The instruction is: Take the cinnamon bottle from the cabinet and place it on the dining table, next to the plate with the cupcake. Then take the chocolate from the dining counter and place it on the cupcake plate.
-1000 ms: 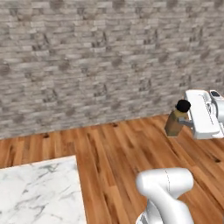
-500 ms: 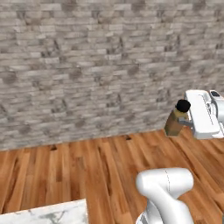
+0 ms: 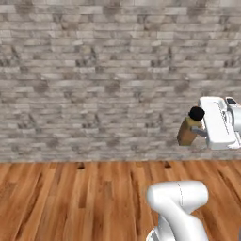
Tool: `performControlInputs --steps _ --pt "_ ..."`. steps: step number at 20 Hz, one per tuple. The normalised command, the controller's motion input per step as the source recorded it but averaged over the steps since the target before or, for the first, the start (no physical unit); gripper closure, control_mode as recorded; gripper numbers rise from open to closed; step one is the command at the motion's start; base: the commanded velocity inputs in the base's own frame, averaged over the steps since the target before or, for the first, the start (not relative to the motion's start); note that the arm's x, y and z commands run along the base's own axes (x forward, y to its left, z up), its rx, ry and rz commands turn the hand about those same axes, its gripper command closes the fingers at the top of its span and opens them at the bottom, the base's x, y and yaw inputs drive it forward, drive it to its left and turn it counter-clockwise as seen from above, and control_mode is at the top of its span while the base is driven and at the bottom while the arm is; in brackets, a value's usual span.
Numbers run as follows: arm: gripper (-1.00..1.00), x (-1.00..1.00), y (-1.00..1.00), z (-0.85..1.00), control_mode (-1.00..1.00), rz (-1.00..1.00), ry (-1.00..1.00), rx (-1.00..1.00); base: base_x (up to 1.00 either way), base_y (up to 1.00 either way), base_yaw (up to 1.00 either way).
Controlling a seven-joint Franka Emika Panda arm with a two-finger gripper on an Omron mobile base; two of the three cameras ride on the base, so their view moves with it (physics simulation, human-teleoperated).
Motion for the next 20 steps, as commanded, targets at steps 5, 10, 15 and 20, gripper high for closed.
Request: performControlInputs --steps 5,10,15,20 --pt "1.00 0.00 0.00 0.00 1.00 0.00 0.00 0.00 0.69 -0.09 0.51" --pt "1.00 0.00 0.00 0.00 1.00 0.00 0.00 0.00 0.64 -0.07 0.58" --pt "1.00 0.00 0.00 0.00 1.00 0.00 0.00 0.00 0.54 -0.05 0.63" --pt "1.00 0.00 0.00 0.00 1.00 0.00 0.00 0.00 0.54 -0.05 0.63"
